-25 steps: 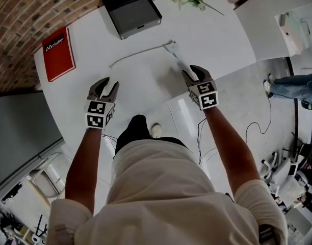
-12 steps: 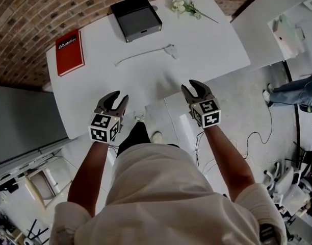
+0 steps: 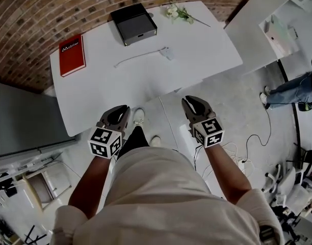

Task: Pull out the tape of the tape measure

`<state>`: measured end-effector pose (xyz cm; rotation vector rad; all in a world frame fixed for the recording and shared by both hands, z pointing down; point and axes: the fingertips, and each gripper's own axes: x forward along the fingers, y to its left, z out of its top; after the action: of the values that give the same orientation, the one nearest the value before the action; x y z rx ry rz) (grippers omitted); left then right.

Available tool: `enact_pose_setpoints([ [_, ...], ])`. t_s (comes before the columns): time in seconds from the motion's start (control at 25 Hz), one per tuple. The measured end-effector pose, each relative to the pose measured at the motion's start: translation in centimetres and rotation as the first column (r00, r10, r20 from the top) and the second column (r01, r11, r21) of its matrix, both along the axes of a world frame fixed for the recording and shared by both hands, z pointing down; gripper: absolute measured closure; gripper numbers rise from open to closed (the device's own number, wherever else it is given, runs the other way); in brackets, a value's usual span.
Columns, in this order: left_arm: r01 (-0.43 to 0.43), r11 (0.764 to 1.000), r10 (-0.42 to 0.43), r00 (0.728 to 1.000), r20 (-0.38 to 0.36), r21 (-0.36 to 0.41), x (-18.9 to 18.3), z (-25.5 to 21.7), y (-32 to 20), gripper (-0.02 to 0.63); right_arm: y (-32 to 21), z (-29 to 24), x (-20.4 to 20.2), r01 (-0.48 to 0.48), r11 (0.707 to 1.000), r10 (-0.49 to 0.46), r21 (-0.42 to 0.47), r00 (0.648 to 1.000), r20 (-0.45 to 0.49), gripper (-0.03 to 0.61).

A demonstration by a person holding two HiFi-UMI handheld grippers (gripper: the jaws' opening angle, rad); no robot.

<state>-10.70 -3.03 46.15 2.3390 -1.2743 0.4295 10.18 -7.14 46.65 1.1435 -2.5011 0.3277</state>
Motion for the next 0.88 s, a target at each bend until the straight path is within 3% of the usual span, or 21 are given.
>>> enact_pose_setpoints([
  [0.4, -0.081, 0.997, 0.081, 0.995, -0.050, 0.006, 3.2, -3.0, 4.6, 0.617, 4.9, -3.5, -0.5, 0.053, 0.997, -0.054, 0.049, 0.999, 0.008, 0.552],
  [0.88, -0.107, 0.994, 0.108, 0.991, -0.079, 0.018, 4.2, -3.9, 6.5, 0.618, 7.1, -5.1, -1.3, 0.082, 0.995, -0.084, 0.052, 0.995, 0.048, 0.574],
])
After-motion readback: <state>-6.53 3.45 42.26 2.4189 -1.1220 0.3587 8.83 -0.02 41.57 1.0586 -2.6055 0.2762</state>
